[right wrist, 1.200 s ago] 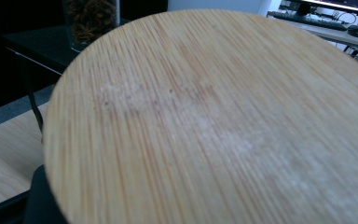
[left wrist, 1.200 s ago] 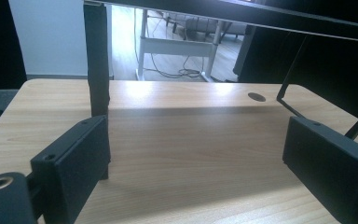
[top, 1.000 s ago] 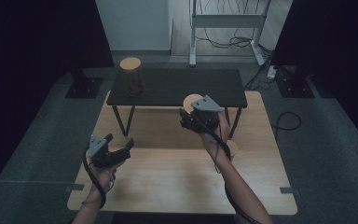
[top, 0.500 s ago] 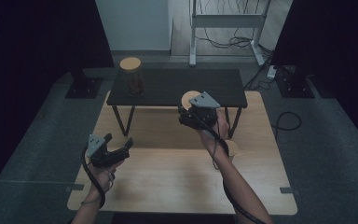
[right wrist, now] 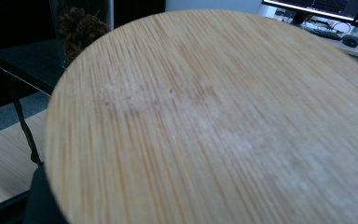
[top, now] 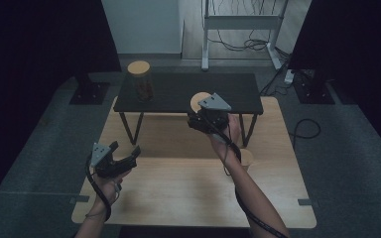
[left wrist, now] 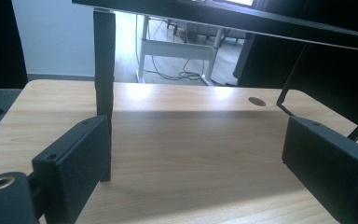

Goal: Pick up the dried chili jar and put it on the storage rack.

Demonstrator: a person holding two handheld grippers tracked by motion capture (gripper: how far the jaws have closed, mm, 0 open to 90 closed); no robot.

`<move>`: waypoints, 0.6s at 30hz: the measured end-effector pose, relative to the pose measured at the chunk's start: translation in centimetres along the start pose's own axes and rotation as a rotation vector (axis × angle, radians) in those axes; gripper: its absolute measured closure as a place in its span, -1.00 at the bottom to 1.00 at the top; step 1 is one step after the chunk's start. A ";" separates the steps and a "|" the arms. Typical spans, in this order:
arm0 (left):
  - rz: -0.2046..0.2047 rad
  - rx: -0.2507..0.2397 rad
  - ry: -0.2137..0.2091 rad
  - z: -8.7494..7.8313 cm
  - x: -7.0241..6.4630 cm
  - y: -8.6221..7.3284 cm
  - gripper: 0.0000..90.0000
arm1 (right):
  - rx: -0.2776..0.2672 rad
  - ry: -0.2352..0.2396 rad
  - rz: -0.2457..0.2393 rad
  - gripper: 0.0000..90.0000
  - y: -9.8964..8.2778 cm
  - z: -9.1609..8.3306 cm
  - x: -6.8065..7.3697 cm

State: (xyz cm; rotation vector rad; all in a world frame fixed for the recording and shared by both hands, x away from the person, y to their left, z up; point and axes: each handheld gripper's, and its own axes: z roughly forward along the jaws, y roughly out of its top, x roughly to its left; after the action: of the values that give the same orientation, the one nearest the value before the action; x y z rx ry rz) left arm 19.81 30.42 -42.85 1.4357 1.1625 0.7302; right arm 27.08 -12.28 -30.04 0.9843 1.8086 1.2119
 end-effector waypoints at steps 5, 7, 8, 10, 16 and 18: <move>-0.001 0.000 -0.001 0.0 0.0 0.0 -0.83 | -0.004 0.000 -0.007 -0.44 0.3 0.2 0.1; 0.002 -0.001 -0.001 0.0 0.0 0.0 -0.83 | -0.004 -0.002 -0.005 -0.44 0.5 0.3 0.1; 0.003 -0.001 -0.001 0.0 0.0 0.0 -0.83 | -0.004 -0.004 -0.005 -0.44 0.5 0.4 0.1; 0.002 -0.001 -0.002 0.0 0.0 0.0 -0.83 | -0.004 -0.007 -0.001 -0.44 0.6 0.6 0.0; 0.004 -0.003 -0.003 -0.1 -0.1 0.1 -0.83 | -0.003 -0.009 0.008 -0.44 0.9 1.1 -0.2; 0.003 -0.005 -0.003 -0.1 -0.1 0.1 -0.83 | 0.000 -0.012 0.009 -0.44 1.1 1.2 -0.2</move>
State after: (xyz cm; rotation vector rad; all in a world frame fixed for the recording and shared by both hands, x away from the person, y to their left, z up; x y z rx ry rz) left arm 19.69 30.40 -42.75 1.4338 1.1558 0.7321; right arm 28.46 -11.72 -29.36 0.9980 1.7965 1.2090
